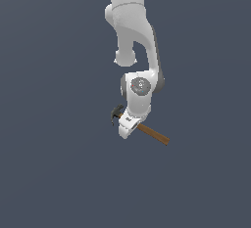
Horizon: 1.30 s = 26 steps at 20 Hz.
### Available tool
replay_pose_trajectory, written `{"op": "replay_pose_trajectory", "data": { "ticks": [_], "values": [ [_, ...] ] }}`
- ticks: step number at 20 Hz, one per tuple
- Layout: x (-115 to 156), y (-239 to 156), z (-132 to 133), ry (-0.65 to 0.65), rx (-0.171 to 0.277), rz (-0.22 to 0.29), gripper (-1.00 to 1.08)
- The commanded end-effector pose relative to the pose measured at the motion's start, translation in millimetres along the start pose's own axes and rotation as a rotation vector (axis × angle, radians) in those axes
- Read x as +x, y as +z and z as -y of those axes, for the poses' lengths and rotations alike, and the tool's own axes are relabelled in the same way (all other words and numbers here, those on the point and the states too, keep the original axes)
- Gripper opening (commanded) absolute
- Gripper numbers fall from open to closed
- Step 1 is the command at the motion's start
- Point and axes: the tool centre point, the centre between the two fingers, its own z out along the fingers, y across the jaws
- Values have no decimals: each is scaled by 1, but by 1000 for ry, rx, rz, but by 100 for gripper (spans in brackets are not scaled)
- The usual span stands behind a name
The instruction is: Pick up the object and move it to a goal position.
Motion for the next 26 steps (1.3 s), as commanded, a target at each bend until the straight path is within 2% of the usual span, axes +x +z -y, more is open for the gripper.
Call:
{"op": "replay_pose_trajectory", "data": {
  "ticks": [1, 5, 6, 19, 26],
  "values": [
    [0, 8, 0, -1, -1, -1, 100],
    [1, 12, -1, -1, -1, -1, 100],
    [1, 12, -1, -1, -1, -1, -100],
    [5, 11, 5, -7, 0, -3, -100],
    [16, 5, 39, -6, 0, -2, -100]
  ]
}}
